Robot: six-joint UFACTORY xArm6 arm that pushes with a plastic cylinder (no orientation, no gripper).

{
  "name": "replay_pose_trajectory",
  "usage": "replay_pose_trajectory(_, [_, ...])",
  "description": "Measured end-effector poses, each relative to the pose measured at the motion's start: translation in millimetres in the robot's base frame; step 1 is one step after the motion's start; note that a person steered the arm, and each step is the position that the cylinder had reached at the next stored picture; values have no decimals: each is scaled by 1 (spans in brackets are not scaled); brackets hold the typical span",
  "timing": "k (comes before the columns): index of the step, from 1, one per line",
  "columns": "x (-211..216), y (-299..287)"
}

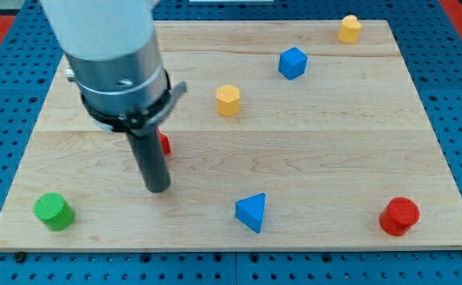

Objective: Move the blue triangle to the right side of the red star

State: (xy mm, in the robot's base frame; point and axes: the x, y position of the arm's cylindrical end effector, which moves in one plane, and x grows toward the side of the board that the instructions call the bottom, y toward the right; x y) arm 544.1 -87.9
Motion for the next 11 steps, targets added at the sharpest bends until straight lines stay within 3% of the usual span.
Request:
replay_pose_trajectory(2, [36, 62])
replay_pose_trajectory(4, [72, 83])
replay_pose_trajectory(11, [38, 138])
